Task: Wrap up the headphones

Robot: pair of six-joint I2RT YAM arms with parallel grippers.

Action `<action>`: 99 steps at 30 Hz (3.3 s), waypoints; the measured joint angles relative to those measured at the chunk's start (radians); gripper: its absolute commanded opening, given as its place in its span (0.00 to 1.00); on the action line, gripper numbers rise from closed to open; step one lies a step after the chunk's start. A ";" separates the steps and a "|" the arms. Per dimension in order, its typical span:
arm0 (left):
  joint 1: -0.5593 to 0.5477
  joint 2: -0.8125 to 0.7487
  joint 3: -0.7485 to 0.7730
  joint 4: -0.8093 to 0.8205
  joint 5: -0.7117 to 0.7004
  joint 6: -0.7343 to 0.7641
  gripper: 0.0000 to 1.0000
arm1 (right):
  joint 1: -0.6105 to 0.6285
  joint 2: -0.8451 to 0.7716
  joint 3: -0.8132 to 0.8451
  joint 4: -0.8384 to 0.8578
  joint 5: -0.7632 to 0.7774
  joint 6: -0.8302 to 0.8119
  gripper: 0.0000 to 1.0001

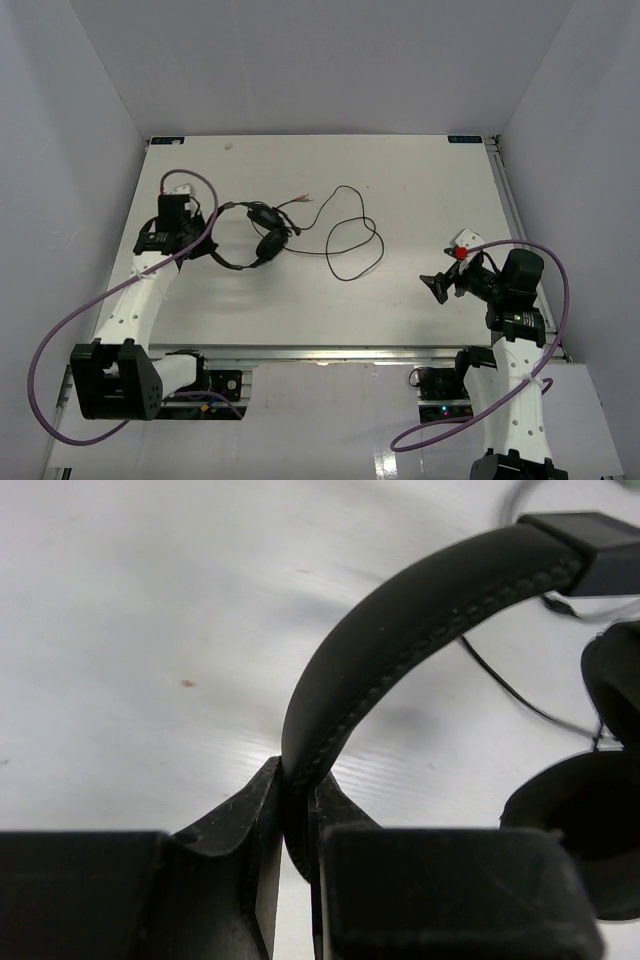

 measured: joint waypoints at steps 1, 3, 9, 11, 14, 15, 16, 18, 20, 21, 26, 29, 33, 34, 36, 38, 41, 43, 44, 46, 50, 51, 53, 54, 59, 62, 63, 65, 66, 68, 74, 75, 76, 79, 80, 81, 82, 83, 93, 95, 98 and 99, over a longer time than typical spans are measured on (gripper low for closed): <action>-0.038 0.019 0.032 0.002 0.003 0.021 0.00 | 0.002 0.009 0.004 -0.013 -0.043 -0.027 0.91; -0.097 0.050 0.086 0.007 0.032 0.058 0.00 | 0.005 0.029 0.018 -0.028 -0.122 -0.070 0.90; -0.110 0.094 0.196 0.017 0.321 0.080 0.00 | 0.013 0.210 0.169 0.154 -0.284 0.053 0.90; -0.109 0.107 0.231 0.032 0.413 0.067 0.00 | 0.034 0.298 0.226 0.226 -0.298 0.133 0.90; -0.109 0.108 0.256 0.068 0.552 0.023 0.00 | 0.162 0.421 0.312 0.275 -0.246 0.213 0.90; -0.109 0.109 0.260 0.082 0.594 0.003 0.00 | 0.219 0.451 0.327 0.295 -0.213 0.237 0.90; -0.109 0.109 0.263 0.094 0.633 -0.015 0.00 | 0.272 0.477 0.336 0.315 -0.187 0.258 0.90; -0.109 0.110 0.265 0.115 0.697 -0.050 0.00 | 0.363 0.520 0.345 0.344 -0.152 0.293 0.90; -0.110 0.112 0.268 0.133 0.750 -0.087 0.00 | 0.431 0.574 0.373 0.341 -0.124 0.290 0.90; -0.110 0.115 0.274 0.138 0.769 -0.107 0.00 | 0.458 0.614 0.402 0.332 -0.110 0.267 0.90; -0.109 0.128 0.351 0.152 0.818 -0.181 0.00 | 0.531 0.766 0.516 0.334 -0.069 0.198 0.90; -0.110 0.130 0.419 0.163 0.828 -0.222 0.00 | 0.579 0.835 0.568 0.338 -0.064 0.171 0.90; -0.110 0.130 0.467 0.210 0.837 -0.280 0.00 | 0.679 0.951 0.651 0.337 -0.070 0.118 0.90; -0.110 0.130 0.472 0.219 0.838 -0.295 0.00 | 0.698 0.975 0.662 0.337 -0.074 0.106 0.90; -0.110 0.131 0.478 0.231 0.839 -0.325 0.00 | 0.723 1.014 0.673 0.336 -0.085 0.084 0.93; -0.110 0.135 0.481 0.250 0.839 -0.357 0.00 | 0.735 1.052 0.683 0.336 -0.099 0.069 0.98; -0.110 0.144 0.498 0.270 0.838 -0.408 0.00 | 0.743 1.100 0.689 0.339 -0.118 0.054 0.87; -0.110 0.152 0.520 0.279 0.833 -0.433 0.00 | 0.745 1.111 0.679 0.352 -0.134 0.054 0.84; -0.110 0.157 0.533 0.281 0.827 -0.445 0.00 | 0.746 1.109 0.666 0.372 -0.140 0.056 0.82; -0.110 0.165 0.562 0.291 0.811 -0.466 0.00 | 0.747 1.094 0.617 0.425 -0.148 0.065 0.79; -0.110 0.163 0.586 0.334 0.770 -0.507 0.00 | 0.747 1.066 0.530 0.472 -0.148 0.083 0.79; -0.110 0.162 0.586 0.343 0.764 -0.516 0.00 | 0.747 1.058 0.516 0.479 -0.146 0.087 0.80; -0.110 0.162 0.586 0.356 0.758 -0.531 0.00 | 0.747 1.043 0.500 0.494 -0.141 0.091 0.82; -0.110 0.162 0.586 0.359 0.756 -0.535 0.00 | 0.747 1.035 0.497 0.500 -0.137 0.092 0.82; -0.110 0.150 0.582 0.357 0.745 -0.539 0.00 | 0.721 1.000 0.497 0.528 -0.130 0.104 0.87; -0.110 0.127 0.559 0.357 0.743 -0.536 0.00 | 0.687 0.998 0.513 0.527 -0.122 0.112 0.90; -0.110 0.116 0.544 0.359 0.743 -0.535 0.00 | 0.678 0.998 0.520 0.527 -0.121 0.113 0.90; -0.110 0.095 0.509 0.357 0.747 -0.533 0.00 | 0.664 0.999 0.541 0.524 -0.115 0.114 0.93; -0.110 0.086 0.492 0.355 0.751 -0.532 0.00 | 0.659 1.000 0.553 0.524 -0.112 0.115 0.93; -0.110 0.076 0.462 0.353 0.761 -0.532 0.00 | 0.658 1.009 0.583 0.519 -0.111 0.116 0.95; -0.110 0.061 0.416 0.344 0.783 -0.525 0.00 | 0.658 1.075 0.669 0.517 -0.121 0.135 0.87; -0.110 0.058 0.414 0.343 0.784 -0.523 0.00 | 0.658 1.084 0.673 0.517 -0.123 0.139 0.85; -0.110 0.054 0.414 0.343 0.785 -0.519 0.00 | 0.658 1.091 0.673 0.516 -0.125 0.145 0.84; -0.110 0.042 0.415 0.340 0.784 -0.508 0.00 | 0.658 1.099 0.673 0.516 -0.131 0.158 0.79; -0.110 0.038 0.416 0.337 0.783 -0.504 0.00 | 0.658 1.099 0.672 0.517 -0.132 0.161 0.77; -0.110 0.037 0.421 0.328 0.779 -0.498 0.00 | 0.658 1.098 0.672 0.520 -0.134 0.161 0.75; -0.110 0.037 0.426 0.321 0.772 -0.493 0.00 | 0.658 1.098 0.667 0.523 -0.135 0.161 0.74; -0.110 0.037 0.431 0.316 0.762 -0.489 0.00 | 0.658 1.097 0.661 0.526 -0.135 0.160 0.71; -0.110 0.018 0.450 0.318 0.590 -0.541 0.00 | 0.658 1.084 0.552 0.541 -0.145 0.181 0.08; -0.110 0.007 0.443 0.335 0.557 -0.568 0.00 | 0.658 1.070 0.533 0.544 -0.142 0.192 0.08; -0.110 -0.006 0.430 0.361 0.513 -0.613 0.00 | 0.658 1.029 0.506 0.545 -0.119 0.210 0.08; -0.110 -0.007 0.426 0.371 0.493 -0.632 0.00 | 0.659 1.011 0.503 0.537 -0.101 0.213 0.08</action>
